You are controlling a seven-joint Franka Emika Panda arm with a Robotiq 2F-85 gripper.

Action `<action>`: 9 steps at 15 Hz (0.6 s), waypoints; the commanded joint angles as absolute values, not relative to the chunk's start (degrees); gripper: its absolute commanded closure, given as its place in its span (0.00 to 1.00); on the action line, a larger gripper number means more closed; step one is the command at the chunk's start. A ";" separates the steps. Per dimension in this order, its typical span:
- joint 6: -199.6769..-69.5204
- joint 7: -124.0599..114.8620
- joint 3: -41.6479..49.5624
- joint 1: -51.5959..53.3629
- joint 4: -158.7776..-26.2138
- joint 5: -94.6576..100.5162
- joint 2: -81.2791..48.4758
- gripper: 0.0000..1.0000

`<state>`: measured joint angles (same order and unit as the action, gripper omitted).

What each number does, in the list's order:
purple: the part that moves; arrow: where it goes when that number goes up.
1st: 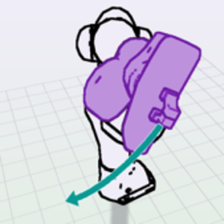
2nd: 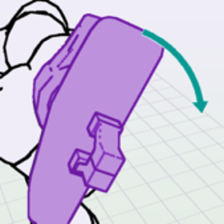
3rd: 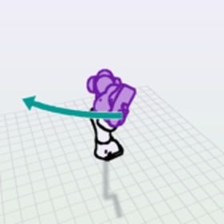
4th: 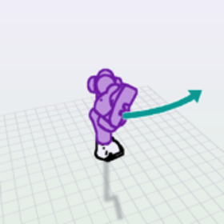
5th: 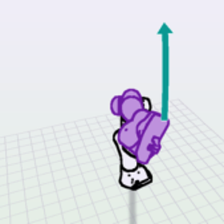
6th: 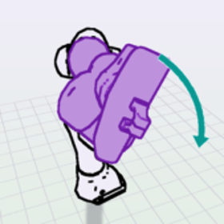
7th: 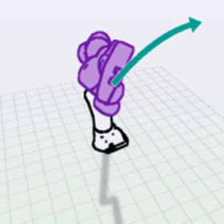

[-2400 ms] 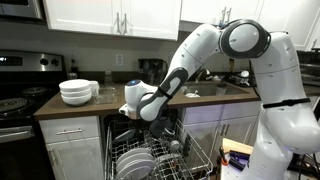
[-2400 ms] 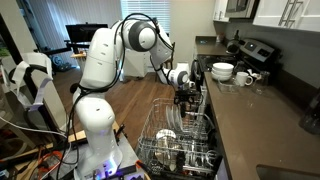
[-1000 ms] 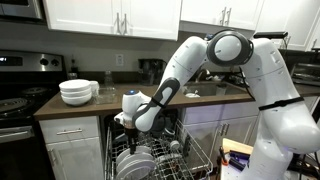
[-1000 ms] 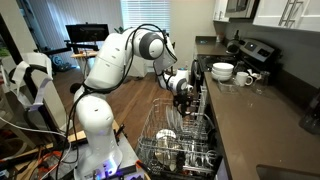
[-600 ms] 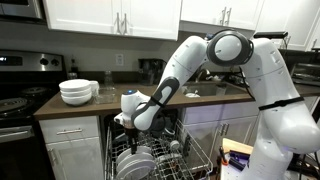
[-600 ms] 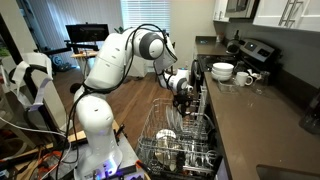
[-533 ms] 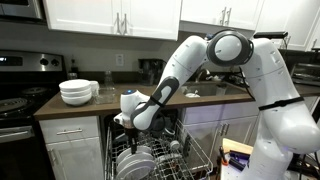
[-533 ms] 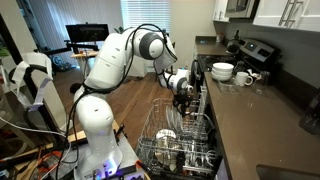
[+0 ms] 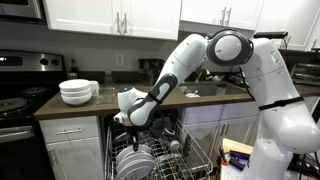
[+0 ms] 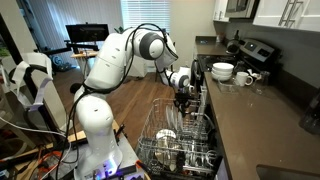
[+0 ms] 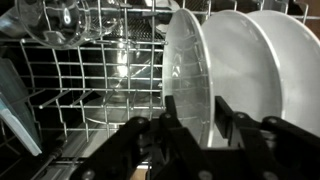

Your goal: Take out the first plate and put it on the countertop

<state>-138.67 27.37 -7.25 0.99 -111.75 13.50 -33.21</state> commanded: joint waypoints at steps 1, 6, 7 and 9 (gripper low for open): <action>-135.64 30.28 -8.24 -0.58 -110.59 11.75 -33.01 0.26; -134.89 32.07 -8.85 -1.47 -110.28 10.57 -33.00 0.66; -134.93 32.51 -9.01 -1.69 -110.26 10.16 -33.00 0.73; -135.39 33.73 -9.48 -2.31 -110.31 9.13 -33.07 0.86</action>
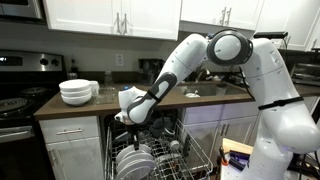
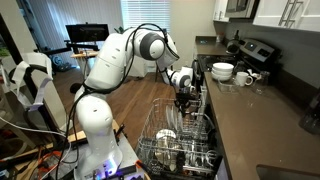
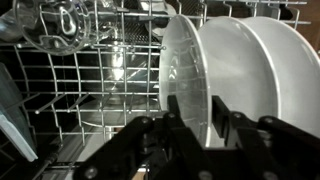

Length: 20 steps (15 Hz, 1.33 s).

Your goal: Take out the first plate and put it on the countertop

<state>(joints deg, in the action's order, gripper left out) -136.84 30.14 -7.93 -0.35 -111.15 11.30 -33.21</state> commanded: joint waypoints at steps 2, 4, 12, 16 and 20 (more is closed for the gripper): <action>-136.50 35.16 -9.83 -2.75 -110.56 8.61 -33.05 0.96; -137.19 36.56 -10.29 -3.19 -110.76 8.00 -32.93 0.98; -136.94 41.97 -12.15 -4.98 -112.22 3.96 -30.41 0.95; -133.42 44.06 -12.05 -5.95 -112.69 1.36 -27.00 0.96; -125.67 42.90 -10.36 -4.89 -112.55 1.91 -22.46 0.96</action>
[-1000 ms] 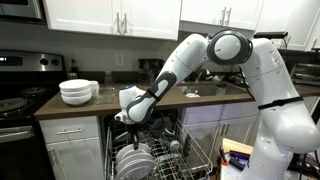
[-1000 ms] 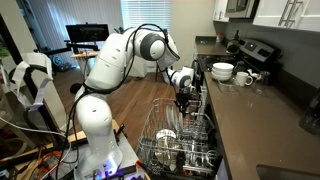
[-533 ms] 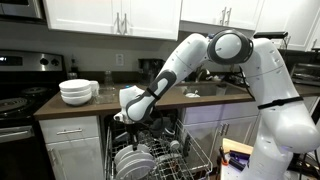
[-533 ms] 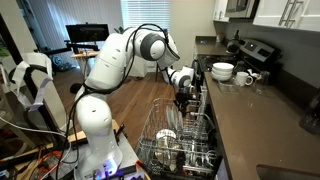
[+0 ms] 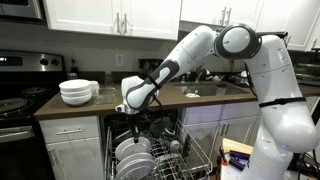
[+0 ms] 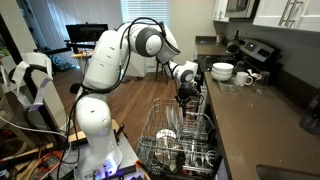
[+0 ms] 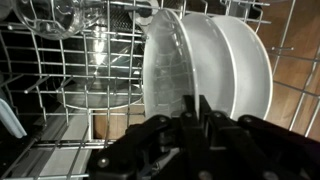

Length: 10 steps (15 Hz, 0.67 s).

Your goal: Take out the first plate and put it on the countertop

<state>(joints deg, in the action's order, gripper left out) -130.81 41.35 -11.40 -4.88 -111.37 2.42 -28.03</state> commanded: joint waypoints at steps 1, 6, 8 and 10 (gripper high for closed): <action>-123.62 42.89 -10.08 -4.69 -112.42 1.97 -21.36 0.96; -117.23 42.07 -8.63 -3.04 -112.95 3.64 -14.76 0.96; -117.63 41.95 -8.22 -2.18 -113.79 4.34 -11.96 0.96; -118.27 41.46 -7.82 -1.10 -114.71 5.50 -9.55 0.96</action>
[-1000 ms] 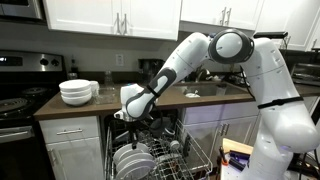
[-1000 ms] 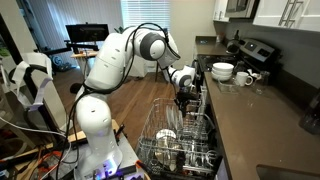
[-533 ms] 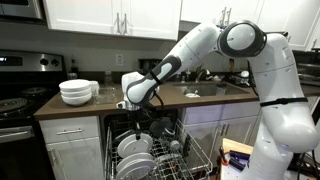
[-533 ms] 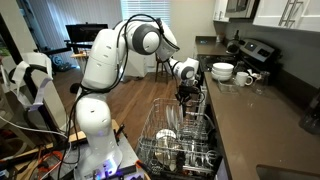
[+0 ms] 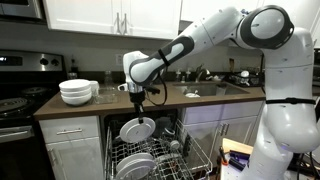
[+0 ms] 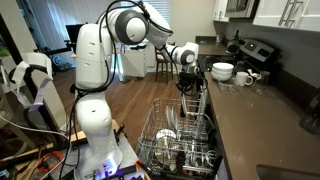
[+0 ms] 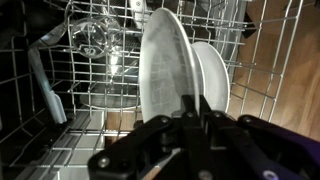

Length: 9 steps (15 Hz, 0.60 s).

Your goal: Take out the first plate and put it on the countertop

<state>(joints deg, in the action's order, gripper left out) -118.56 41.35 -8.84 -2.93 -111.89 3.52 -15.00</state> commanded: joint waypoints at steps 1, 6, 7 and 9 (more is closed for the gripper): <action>-118.37 41.31 -7.68 -0.61 -115.18 6.15 -8.46 0.96; -119.52 39.34 -6.77 1.74 -118.24 11.24 -3.53 0.96; -119.99 38.56 -6.59 2.10 -118.87 12.85 -2.69 0.96; -121.75 36.07 -6.24 2.68 -120.35 17.00 -1.43 0.96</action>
<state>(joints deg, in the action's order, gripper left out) -119.10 39.71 -7.25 1.34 -116.96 11.87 -5.35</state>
